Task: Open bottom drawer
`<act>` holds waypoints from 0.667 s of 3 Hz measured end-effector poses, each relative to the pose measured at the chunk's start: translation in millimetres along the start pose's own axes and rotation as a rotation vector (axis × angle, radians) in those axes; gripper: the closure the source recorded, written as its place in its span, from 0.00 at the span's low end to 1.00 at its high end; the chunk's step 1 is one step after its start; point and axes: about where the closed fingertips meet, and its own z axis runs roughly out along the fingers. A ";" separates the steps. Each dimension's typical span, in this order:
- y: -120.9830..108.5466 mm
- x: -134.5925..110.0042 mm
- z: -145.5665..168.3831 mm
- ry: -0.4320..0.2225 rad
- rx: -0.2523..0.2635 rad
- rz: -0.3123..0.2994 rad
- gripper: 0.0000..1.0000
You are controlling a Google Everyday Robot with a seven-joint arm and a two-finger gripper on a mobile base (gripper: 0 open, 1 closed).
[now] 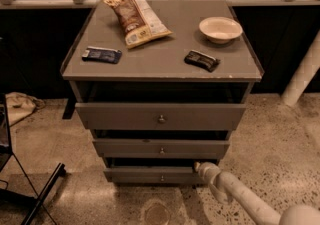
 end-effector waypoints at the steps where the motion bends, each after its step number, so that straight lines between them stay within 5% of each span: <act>1: 0.3 -0.6 -0.3 0.000 0.000 0.000 1.00; 2: -5.1 17.4 -14.0 0.072 0.008 0.034 1.00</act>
Offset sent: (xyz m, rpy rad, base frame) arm -0.0989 -0.0334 -0.0280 0.0479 0.3537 -0.0435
